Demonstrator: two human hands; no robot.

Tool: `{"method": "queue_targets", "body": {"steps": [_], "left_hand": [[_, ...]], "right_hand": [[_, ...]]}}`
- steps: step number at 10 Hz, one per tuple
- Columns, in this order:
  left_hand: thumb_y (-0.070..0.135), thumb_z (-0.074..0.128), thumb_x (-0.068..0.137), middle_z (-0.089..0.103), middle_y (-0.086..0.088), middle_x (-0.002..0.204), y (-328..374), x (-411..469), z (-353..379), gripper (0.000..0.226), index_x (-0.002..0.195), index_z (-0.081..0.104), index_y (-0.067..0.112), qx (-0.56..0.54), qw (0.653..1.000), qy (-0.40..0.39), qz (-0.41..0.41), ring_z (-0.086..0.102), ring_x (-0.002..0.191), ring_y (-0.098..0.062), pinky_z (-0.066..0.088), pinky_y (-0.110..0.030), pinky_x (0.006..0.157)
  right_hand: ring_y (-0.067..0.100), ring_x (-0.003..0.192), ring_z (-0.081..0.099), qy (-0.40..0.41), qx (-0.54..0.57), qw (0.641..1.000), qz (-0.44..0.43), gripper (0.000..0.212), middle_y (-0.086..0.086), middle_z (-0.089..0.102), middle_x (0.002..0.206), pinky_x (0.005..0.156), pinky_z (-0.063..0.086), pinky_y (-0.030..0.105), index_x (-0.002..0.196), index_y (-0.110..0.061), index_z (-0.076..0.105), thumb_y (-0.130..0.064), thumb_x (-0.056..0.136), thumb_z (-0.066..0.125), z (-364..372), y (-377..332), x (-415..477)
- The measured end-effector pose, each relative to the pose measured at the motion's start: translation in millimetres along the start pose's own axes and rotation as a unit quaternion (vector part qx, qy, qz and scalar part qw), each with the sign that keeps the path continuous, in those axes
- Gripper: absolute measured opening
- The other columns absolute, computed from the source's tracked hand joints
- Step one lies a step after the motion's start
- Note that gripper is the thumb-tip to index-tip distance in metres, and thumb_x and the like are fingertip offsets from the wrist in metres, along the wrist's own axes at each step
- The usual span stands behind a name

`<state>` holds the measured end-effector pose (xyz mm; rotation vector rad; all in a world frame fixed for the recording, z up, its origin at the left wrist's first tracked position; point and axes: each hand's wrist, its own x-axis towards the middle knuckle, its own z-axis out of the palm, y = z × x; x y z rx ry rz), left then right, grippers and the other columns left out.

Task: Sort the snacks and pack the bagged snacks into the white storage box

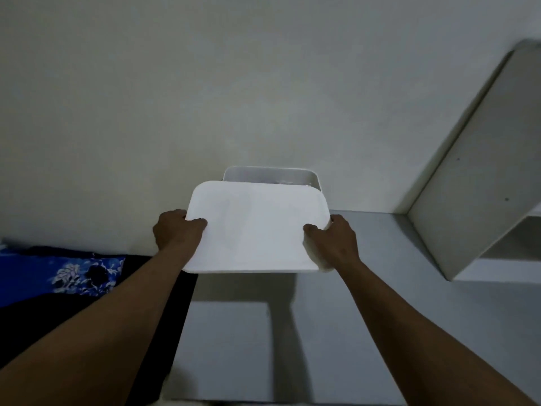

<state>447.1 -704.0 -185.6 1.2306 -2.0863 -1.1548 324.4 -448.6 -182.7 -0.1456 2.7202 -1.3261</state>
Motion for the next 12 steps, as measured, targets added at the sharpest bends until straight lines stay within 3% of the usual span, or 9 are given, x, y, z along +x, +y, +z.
{"method": "queue_targets", "body": {"steps": [2,4,5,6,7,8,10,11,12], "left_hand": [[0.015,0.069,0.079,0.066,-0.007,0.087,33.5,59.8,47.6,0.010,0.089,0.070,0.013,0.005,0.999,-0.031,0.023,0.063,0.082,-0.031,0.043,-0.029,0.070],[0.021,0.066,0.080,0.070,-0.013,0.102,45.8,118.6,102.6,0.025,0.100,0.069,0.007,0.057,0.998,-0.023,0.025,0.060,0.084,-0.031,0.045,-0.031,0.072],[0.020,0.065,0.082,0.069,-0.014,0.104,42.4,133.9,121.7,0.024,0.101,0.068,0.006,0.076,0.997,-0.023,0.026,0.060,0.087,-0.032,0.045,-0.031,0.073],[0.021,0.063,0.083,0.069,-0.015,0.109,37.1,142.5,137.8,0.029,0.107,0.067,0.006,0.097,0.994,-0.037,0.022,0.063,0.100,-0.037,0.051,-0.037,0.082],[0.025,0.060,0.088,0.065,-0.017,0.123,34.3,151.5,150.0,0.040,0.123,0.061,0.005,0.123,0.991,-0.042,0.032,0.060,0.113,-0.039,0.050,-0.041,0.093],[0.027,0.056,0.095,0.051,-0.018,0.144,32.7,158.3,159.2,0.056,0.146,0.043,0.007,0.133,0.989,-0.054,0.025,0.047,0.132,-0.037,0.039,-0.042,0.107],[0.024,0.047,0.100,0.040,-0.017,0.152,32.3,158.5,163.3,0.060,0.154,0.025,0.011,0.157,0.984,-0.076,0.043,0.037,0.139,-0.037,0.032,-0.043,0.111],[0.034,0.044,0.101,0.032,-0.011,0.158,31.4,136.4,155.3,0.057,0.154,0.028,0.019,0.111,0.982,-0.063,0.139,0.027,0.147,-0.027,0.023,-0.040,0.118],[0.045,0.044,0.099,0.038,0.001,0.156,12.5,72.6,133.1,0.051,0.147,0.040,0.030,0.026,0.950,-0.070,0.302,0.031,0.146,-0.016,0.020,-0.026,0.118]], "right_hand": [[0.025,0.093,0.061,0.010,-0.018,1.000,0.012,0.049,0.010,0.064,0.111,0.069,0.044,0.029,0.110,-0.006,0.060,-0.040,0.077,0.071,7.7,-13.8,87.1],[0.035,0.107,0.059,0.004,-0.031,0.998,0.047,0.069,0.011,0.062,0.114,0.089,0.053,0.045,0.109,-0.012,0.062,-0.059,0.059,0.063,31.8,-12.3,167.3],[0.026,0.090,0.061,-0.012,-0.020,0.998,0.056,0.053,0.010,0.064,0.107,0.068,0.051,0.032,0.103,-0.007,0.063,-0.049,0.072,0.071,41.1,-11.4,189.0],[0.020,0.080,0.055,-0.025,-0.042,0.997,0.058,0.034,0.010,0.063,0.102,0.053,0.035,0.023,0.095,-0.007,0.057,-0.036,0.083,0.071,53.0,0.6,201.8],[0.026,0.104,0.059,-0.034,-0.079,0.996,0.016,0.050,0.013,0.061,0.123,0.071,0.041,0.025,0.123,-0.002,0.052,-0.035,0.088,0.066,63.7,7.9,212.8],[0.032,0.132,0.047,-0.049,-0.113,0.992,0.013,0.074,0.019,0.045,0.146,0.099,0.042,0.034,0.150,0.000,0.029,-0.036,0.094,0.060,70.0,6.7,222.5],[0.032,0.145,0.030,-0.088,-0.121,0.989,0.011,0.089,0.019,0.026,0.159,0.116,0.031,0.042,0.157,-0.005,0.007,-0.048,0.095,0.055,65.6,0.0,216.1],[0.022,0.150,0.020,-0.074,-0.056,0.995,-0.036,0.086,0.007,0.018,0.164,0.121,0.019,0.037,0.158,-0.015,0.010,-0.051,0.095,0.055,39.1,-18.1,197.3],[0.006,0.127,0.053,-0.005,0.035,0.993,-0.113,0.059,-0.006,0.051,0.146,0.109,0.040,0.026,0.145,-0.029,0.046,-0.044,0.091,0.064,-22.9,-50.9,154.6]]}}
